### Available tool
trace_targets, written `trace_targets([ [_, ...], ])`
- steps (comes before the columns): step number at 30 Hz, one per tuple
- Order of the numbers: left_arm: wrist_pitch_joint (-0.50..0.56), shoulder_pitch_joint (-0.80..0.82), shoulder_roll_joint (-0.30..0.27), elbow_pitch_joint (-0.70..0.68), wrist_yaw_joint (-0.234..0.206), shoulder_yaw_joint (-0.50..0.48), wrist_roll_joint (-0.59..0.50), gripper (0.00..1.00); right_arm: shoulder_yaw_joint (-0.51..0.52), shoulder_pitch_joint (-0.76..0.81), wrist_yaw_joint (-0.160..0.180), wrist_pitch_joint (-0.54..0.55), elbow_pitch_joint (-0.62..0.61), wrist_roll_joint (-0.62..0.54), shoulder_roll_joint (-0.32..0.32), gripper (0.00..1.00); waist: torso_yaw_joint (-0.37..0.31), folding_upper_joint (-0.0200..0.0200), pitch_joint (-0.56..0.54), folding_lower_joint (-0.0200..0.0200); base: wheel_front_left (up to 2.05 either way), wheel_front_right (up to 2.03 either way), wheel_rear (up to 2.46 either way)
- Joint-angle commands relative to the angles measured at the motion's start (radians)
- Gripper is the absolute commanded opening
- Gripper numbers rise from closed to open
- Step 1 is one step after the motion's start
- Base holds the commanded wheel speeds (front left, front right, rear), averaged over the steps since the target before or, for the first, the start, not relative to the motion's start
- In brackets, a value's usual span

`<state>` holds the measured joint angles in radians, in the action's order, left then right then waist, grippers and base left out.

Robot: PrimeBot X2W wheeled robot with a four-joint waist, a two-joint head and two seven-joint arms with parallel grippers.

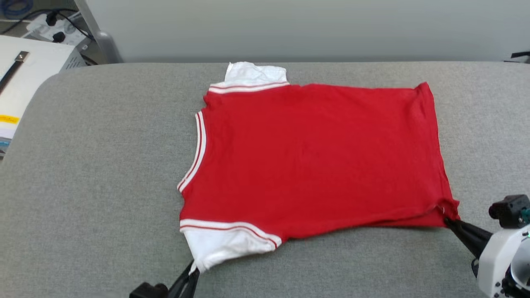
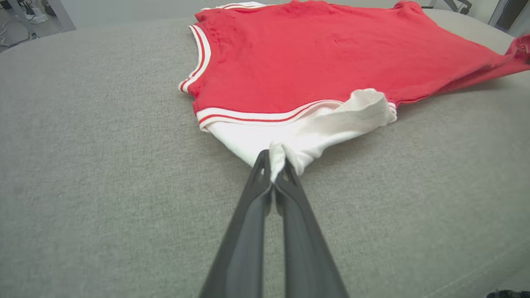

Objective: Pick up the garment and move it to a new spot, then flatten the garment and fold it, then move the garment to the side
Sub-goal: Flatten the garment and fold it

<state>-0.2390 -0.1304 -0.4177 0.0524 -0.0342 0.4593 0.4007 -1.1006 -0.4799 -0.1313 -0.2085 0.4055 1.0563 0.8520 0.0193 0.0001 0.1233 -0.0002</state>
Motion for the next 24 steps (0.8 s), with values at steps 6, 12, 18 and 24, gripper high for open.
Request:
trace_targets([
  [6,0.028,-0.117,-0.017,-0.031,-0.005,0.03,0.022,0.0,0.036,0.162,0.001,-0.016,-0.026,0.013,0.023,0.0,0.027,-0.0001,-0.055,0.0002,0.0,0.0,0.0],
  [12,0.044,-0.14,-0.035,-0.057,-0.01,0.029,0.031,0.0,0.093,0.257,0.001,-0.02,-0.038,-0.002,0.02,0.0,0.031,-0.0001,-0.048,0.0002,0.0,0.0,0.0],
  [18,0.036,-0.065,-0.039,-0.075,-0.008,0.019,0.01,0.0,0.177,0.273,0.001,-0.022,-0.053,-0.024,-0.013,0.0,0.024,-0.0001,-0.037,0.0002,0.0,0.0,0.0],
  [24,0.032,0.063,-0.073,-0.064,0.023,0.005,-0.027,0.0,0.261,0.249,0.001,-0.011,-0.079,-0.055,-0.036,0.0,0.0,-0.0001,-0.016,0.0002,0.0,0.0,0.0],
])
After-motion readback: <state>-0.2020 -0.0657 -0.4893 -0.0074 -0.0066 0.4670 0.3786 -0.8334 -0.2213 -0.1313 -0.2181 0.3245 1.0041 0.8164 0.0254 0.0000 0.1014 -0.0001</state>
